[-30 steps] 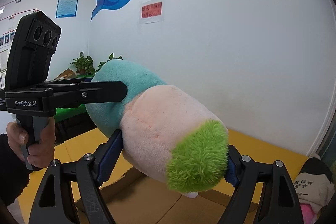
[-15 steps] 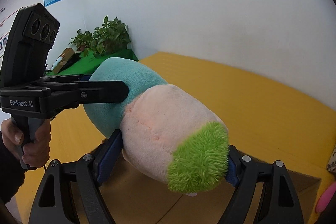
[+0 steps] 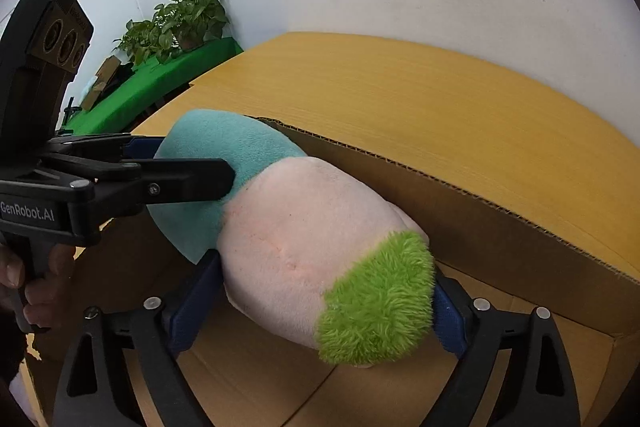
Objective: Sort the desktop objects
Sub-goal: 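Lower the plush into the box and open both grippers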
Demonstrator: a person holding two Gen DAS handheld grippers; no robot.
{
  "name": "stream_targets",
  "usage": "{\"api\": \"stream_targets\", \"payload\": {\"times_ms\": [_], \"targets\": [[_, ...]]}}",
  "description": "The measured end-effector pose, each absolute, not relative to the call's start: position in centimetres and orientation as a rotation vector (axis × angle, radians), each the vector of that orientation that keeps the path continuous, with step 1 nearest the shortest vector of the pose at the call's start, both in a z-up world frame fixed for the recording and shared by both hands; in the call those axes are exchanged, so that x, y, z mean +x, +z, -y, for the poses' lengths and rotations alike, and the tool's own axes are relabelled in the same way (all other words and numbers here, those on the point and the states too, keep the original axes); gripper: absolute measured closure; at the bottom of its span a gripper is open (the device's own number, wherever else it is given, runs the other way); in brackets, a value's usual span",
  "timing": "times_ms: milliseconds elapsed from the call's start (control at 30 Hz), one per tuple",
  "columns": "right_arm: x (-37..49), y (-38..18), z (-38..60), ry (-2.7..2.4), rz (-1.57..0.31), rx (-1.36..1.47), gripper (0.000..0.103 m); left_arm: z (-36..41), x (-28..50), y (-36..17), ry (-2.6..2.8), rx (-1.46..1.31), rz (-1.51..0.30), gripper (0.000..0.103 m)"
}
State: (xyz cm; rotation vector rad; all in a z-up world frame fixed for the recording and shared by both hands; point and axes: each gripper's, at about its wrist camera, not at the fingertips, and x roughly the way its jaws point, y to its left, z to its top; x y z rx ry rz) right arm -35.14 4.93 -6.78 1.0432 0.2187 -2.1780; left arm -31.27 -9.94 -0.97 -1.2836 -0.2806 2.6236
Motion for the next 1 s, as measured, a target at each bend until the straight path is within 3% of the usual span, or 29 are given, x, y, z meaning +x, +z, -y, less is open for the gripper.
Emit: {"api": "stream_targets", "payload": {"times_ms": [300,500,600,800,1000], "targets": [[-28.1,1.4,-8.5,-2.254,-0.186,1.009,0.002,10.1,-20.5,6.5,2.726,-1.066,0.12,0.025],[-16.9,7.4,-18.0,-2.328,-0.096,0.862,0.0,8.6,-10.3,6.5,2.704,-1.002,0.046,0.025],[-13.1,6.1,-23.1,-2.371,-0.031,0.926,0.0,6.7,-8.7,4.7,2.711,-1.037,0.07,0.024],[-11.0,-1.9,-27.4,-2.344,0.191,1.245,0.0,5.6,-7.9,0.3,2.645,-1.193,0.215,0.025],[-10.5,-5.2,-28.0,-2.393,0.203,1.323,0.001,7.5,-7.9,-2.2,2.661,-1.294,0.275,0.025]]}}
